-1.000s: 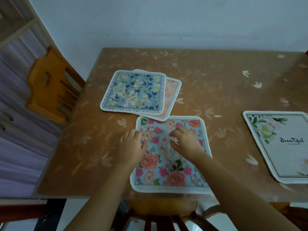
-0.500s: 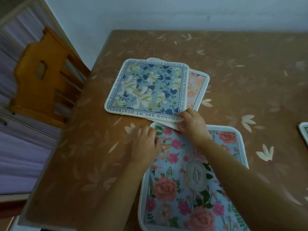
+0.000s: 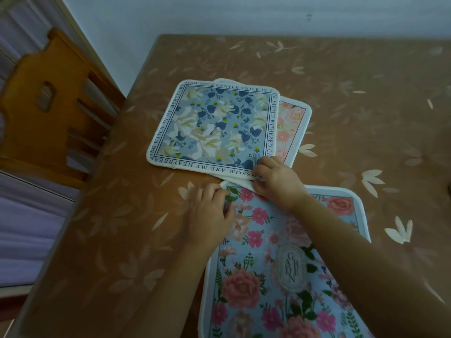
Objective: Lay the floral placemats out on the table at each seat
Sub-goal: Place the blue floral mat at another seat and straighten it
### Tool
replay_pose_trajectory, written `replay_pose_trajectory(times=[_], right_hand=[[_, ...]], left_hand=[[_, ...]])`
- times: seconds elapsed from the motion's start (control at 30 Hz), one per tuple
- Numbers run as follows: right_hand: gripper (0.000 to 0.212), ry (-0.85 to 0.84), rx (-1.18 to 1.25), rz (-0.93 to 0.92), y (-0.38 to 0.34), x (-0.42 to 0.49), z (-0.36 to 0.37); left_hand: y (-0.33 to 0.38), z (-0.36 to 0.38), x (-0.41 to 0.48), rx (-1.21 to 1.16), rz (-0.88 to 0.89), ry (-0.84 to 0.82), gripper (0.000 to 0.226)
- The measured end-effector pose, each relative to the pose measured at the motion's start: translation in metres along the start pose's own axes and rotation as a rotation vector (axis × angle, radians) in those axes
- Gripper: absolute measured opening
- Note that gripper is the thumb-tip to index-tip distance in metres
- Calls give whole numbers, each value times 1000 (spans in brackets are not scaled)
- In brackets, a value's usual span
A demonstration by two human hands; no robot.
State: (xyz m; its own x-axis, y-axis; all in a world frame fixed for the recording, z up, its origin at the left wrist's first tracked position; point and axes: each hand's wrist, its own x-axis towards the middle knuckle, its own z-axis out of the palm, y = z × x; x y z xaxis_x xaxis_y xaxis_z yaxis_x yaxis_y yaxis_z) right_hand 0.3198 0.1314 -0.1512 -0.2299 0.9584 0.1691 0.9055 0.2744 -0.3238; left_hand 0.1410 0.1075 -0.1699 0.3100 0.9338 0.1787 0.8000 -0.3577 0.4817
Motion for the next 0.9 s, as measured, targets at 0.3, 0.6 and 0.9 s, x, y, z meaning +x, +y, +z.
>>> replay_pose_trajectory(times=[0.3, 0.6, 0.9], right_hand=[[13, -56, 52, 94, -12, -17, -12], [12, -54, 101, 142, -27, -119, -61], [12, -42, 25, 281, -38, -250, -110]], left_hand=[[15, -23, -13, 20, 9, 39, 23], [47, -32, -58, 95, 31, -50, 25], [105, -26, -134, -189, 185, -162, 8]])
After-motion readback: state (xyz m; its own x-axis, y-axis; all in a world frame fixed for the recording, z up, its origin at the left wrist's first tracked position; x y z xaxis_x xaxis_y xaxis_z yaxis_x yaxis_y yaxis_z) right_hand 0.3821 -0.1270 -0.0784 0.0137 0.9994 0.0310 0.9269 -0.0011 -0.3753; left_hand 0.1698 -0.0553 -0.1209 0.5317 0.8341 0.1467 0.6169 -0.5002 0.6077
